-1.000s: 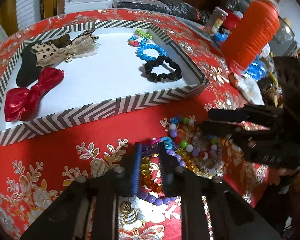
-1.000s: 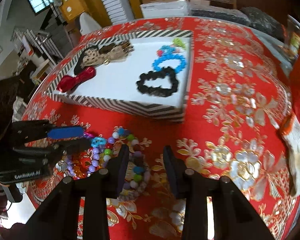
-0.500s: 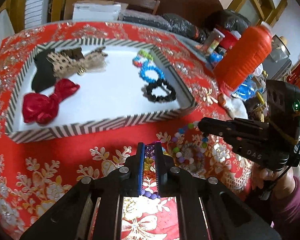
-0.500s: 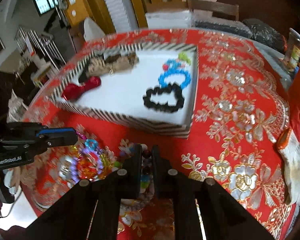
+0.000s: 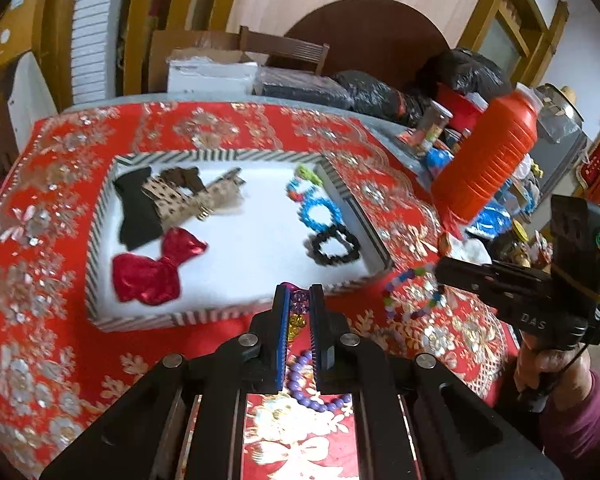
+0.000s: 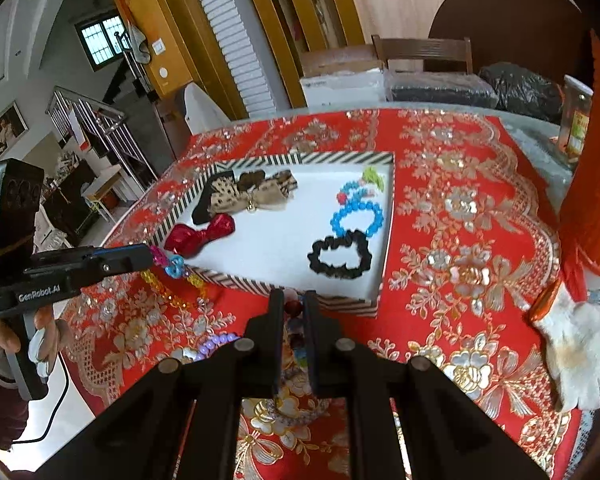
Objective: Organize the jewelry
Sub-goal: 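Carry the amber bracelet into the tray with the left gripper while the right carries its bracelet there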
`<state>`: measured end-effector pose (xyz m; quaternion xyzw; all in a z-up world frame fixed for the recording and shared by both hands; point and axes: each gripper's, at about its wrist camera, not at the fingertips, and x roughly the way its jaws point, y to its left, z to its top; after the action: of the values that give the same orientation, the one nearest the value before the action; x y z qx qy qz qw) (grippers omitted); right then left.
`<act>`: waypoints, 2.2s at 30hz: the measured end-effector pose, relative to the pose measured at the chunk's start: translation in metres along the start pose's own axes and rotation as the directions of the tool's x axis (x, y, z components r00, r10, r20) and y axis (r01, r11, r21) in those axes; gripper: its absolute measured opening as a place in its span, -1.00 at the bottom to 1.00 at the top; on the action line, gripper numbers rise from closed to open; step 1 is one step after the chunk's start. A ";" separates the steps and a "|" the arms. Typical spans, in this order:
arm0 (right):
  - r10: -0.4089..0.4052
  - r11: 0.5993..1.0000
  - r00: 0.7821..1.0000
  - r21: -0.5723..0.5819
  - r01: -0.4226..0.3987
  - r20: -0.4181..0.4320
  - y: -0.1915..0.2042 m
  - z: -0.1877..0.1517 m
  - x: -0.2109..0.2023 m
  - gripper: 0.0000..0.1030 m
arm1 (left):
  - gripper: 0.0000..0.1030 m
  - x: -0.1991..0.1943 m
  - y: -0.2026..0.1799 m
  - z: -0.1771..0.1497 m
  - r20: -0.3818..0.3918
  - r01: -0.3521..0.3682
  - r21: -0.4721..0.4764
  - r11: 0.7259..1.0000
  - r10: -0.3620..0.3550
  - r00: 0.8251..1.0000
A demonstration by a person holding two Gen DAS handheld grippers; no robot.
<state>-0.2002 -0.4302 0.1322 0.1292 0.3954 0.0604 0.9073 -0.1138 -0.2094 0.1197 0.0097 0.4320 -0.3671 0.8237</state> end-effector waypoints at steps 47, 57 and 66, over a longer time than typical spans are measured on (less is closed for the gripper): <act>-0.023 1.000 1.000 0.006 0.023 -0.010 -0.005 0.065 0.051 -0.81 | -1.00 0.062 0.007 0.062 -0.007 -0.092 0.025 0.995 0.092 0.996; -0.023 1.000 0.999 0.011 0.024 -0.023 -0.008 0.068 0.062 -0.81 | -1.00 0.071 0.011 0.064 -0.015 -0.090 0.019 0.996 0.091 0.996; -0.024 1.000 0.999 0.004 0.024 -0.029 -0.006 0.076 0.071 -0.81 | -1.00 0.075 0.015 0.068 -0.019 -0.091 0.009 0.996 0.091 0.996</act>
<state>-0.0956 -0.4348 0.1305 0.1255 0.4102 0.0507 0.9019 -0.0300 -0.2664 0.1037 0.0363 0.4375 -0.3307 0.8354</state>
